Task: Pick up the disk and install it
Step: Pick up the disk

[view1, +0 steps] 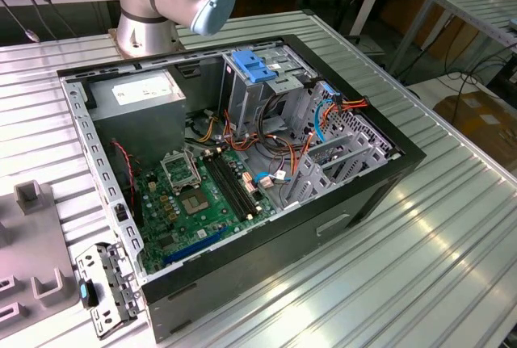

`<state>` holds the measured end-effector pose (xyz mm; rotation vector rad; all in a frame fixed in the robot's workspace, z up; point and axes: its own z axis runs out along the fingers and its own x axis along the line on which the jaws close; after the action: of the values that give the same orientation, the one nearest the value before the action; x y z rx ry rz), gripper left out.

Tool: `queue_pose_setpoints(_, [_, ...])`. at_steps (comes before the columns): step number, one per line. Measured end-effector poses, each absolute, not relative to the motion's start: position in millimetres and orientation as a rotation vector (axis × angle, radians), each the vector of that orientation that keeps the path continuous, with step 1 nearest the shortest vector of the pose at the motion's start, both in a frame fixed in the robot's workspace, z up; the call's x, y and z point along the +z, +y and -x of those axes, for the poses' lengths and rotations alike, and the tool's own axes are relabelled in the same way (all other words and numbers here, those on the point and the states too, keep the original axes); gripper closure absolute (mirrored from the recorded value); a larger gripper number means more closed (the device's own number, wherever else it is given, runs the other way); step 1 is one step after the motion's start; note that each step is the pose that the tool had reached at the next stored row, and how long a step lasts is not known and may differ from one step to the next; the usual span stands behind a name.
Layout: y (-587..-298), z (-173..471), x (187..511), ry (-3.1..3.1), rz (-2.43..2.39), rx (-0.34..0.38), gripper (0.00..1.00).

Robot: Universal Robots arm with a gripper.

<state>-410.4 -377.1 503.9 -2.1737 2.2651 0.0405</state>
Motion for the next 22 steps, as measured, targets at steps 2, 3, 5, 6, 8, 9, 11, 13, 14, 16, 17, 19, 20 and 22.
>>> queue_pose_setpoints(2, [-377,409,504,2.265,2.174,0.041,0.63])
queue_pose_setpoints(3, [-377,408,504,2.265,2.174,0.041,0.63])
queue_pose_setpoints(5, [-377,406,504,2.265,2.174,0.041,0.63])
queue_pose_setpoints(6, [-377,405,504,2.265,2.174,0.041,0.63])
queue_pose_setpoints(8, [-377,403,504,2.265,2.174,0.041,0.63])
queue_pose_setpoints(9, [-377,402,504,2.265,2.174,0.041,0.63])
queue_pose_setpoints(11, [-377,400,504,2.265,2.174,0.041,0.63])
queue_pose_setpoints(13, [-377,397,504,2.265,2.174,0.041,0.63])
queue_pose_setpoints(14, [-377,396,504,2.265,2.174,0.041,0.63])
queue_pose_setpoints(16, [-377,392,504,2.265,2.174,0.041,0.63])
queue_pose_setpoints(17, [-377,391,504,2.265,2.174,0.041,0.63])
queue_pose_setpoints(19, [-377,387,504,2.265,2.174,0.041,0.63])
queue_pose_setpoints(20, [-377,386,504,2.265,2.174,0.041,0.63])
queue_pose_setpoints(22, [-377,383,504,2.265,2.174,0.041,0.63])
